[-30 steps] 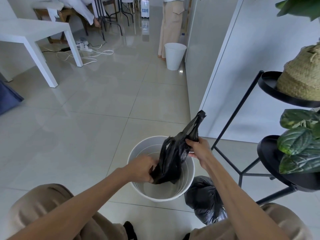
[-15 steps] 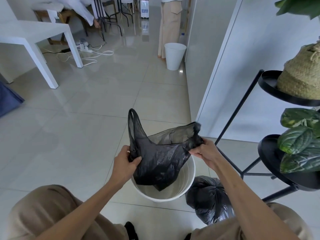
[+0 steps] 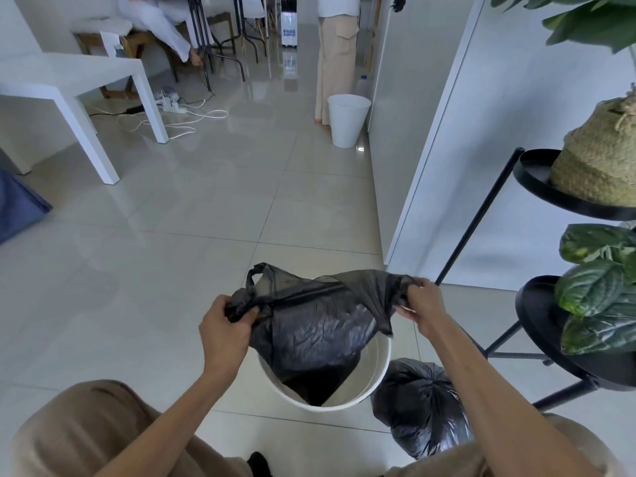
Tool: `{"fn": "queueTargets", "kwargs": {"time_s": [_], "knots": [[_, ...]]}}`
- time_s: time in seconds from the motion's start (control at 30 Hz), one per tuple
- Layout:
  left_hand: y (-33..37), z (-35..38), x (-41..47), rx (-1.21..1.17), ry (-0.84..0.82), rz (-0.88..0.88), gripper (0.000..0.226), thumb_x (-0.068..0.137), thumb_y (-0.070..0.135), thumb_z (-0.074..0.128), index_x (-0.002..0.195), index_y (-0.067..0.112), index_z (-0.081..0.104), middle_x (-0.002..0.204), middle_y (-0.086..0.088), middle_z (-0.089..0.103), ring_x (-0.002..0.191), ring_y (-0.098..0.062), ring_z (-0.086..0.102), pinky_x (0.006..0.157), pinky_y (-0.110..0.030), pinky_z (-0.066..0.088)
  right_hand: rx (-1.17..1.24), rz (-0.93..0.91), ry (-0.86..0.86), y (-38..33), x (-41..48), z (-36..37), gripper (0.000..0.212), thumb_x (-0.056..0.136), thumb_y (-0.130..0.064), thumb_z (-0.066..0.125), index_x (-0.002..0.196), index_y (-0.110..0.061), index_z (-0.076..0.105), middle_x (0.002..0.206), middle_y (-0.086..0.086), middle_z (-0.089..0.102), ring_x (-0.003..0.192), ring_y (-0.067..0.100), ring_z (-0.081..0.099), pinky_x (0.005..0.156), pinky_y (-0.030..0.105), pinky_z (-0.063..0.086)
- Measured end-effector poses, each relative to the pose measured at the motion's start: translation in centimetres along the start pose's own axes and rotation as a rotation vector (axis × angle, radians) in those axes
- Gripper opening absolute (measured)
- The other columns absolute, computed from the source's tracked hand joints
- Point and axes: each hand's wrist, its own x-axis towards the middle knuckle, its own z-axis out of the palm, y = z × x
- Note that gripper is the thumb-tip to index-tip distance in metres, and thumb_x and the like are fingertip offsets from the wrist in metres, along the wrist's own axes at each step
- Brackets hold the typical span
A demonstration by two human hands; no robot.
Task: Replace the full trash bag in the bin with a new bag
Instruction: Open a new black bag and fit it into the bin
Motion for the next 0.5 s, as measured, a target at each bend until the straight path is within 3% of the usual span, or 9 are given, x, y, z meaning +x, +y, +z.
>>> {"fn": "queueTargets", "kwargs": {"time_s": [0.03,0.1,0.13,0.2,0.27,0.3,0.37,0.43,0.5], "knots": [[0.3,0.2,-0.6,-0.008,0.004,0.032,0.021,0.083,0.01,0.079,0.084,0.012,0.058,0.079,-0.003,0.066,0.07,-0.011,0.059,0.06,-0.026,0.047,0.163,0.012,-0.044,0.1,-0.1,0.3,0.059,0.093,0.009,0.046,0.148,-0.012,0.04,0.114,0.019,0.061,0.075,0.021,0.062,0.063,0.034,0.059],[0.7,0.6,-2.0,-0.045,-0.001,0.075,0.023,0.086,0.008,0.076,0.083,0.016,0.054,0.08,-0.004,0.065,0.069,-0.009,0.057,0.059,-0.02,0.047,0.218,-0.062,0.023,0.5,-0.8,1.5,0.082,0.093,0.0,0.061,0.158,-0.024,0.017,0.139,0.015,0.048,0.102,0.026,0.063,0.087,0.046,0.059],[0.8,0.9,-2.6,-0.058,-0.008,0.093,0.024,0.088,0.008,0.075,0.084,0.019,0.054,0.082,-0.003,0.065,0.071,-0.009,0.059,0.06,-0.019,0.049,0.187,-0.091,0.106,1.0,-1.3,1.9,0.084,0.091,-0.01,0.069,0.156,-0.026,0.018,0.143,0.013,0.045,0.111,0.028,0.061,0.094,0.049,0.056],[0.8,1.3,-3.9,-0.082,-0.04,0.143,0.027,0.09,0.008,0.073,0.089,0.026,0.054,0.088,0.001,0.067,0.08,-0.009,0.064,0.067,-0.022,0.053,0.214,-0.033,0.207,2.6,-3.6,2.6,0.062,0.092,-0.023,0.07,0.143,-0.02,0.035,0.129,0.011,0.054,0.102,0.025,0.061,0.085,0.043,0.058],[0.4,1.7,-4.9,-0.071,-0.113,0.22,0.029,0.089,0.006,0.072,0.1,0.026,0.056,0.095,0.006,0.068,0.087,-0.006,0.066,0.073,-0.025,0.056,0.177,0.01,0.043,4.1,-6.0,3.1,0.033,0.099,-0.026,0.06,0.126,-0.01,0.049,0.101,0.011,0.063,0.077,0.018,0.061,0.062,0.03,0.054],[0.2,1.9,-5.4,-0.035,-0.163,0.28,0.032,0.087,0.005,0.073,0.108,0.025,0.058,0.099,0.009,0.068,0.09,-0.004,0.066,0.075,-0.023,0.056,0.058,-0.019,-0.068,4.4,-6.6,3.4,0.029,0.101,-0.03,0.057,0.122,-0.011,0.055,0.095,0.01,0.065,0.071,0.017,0.062,0.057,0.027,0.054],[-0.8,2.2,-6.2,0.057,-0.286,0.434,0.041,0.085,0.004,0.073,0.119,0.023,0.059,0.11,0.015,0.067,0.098,-0.001,0.065,0.078,-0.022,0.056,-0.096,-0.094,-0.237,4.3,-6.6,3.9,0.033,0.099,-0.043,0.057,0.122,-0.019,0.058,0.104,0.005,0.069,0.08,0.018,0.071,0.063,0.029,0.061],[-1.9,2.3,-6.7,0.167,-0.393,0.577,0.042,0.082,0.007,0.072,0.116,0.025,0.056,0.12,0.015,0.064,0.1,-0.007,0.066,0.076,-0.027,0.057,-0.088,-0.072,-0.326,3.2,-5.9,4.4,0.044,0.093,-0.052,0.062,0.128,-0.028,0.056,0.117,-0.001,0.068,0.097,0.022,0.073,0.076,0.038,0.064],[-2.2,2.2,-7.0,0.28,-0.464,0.718,0.038,0.08,0.016,0.073,0.109,0.027,0.051,0.122,0.014,0.061,0.096,-0.014,0.067,0.068,-0.029,0.057,-0.117,-0.038,-0.336,2.3,-4.8,4.6,0.054,0.087,-0.048,0.072,0.133,-0.022,0.059,0.122,-0.001,0.068,0.11,0.023,0.068,0.09,0.044,0.06]]}}
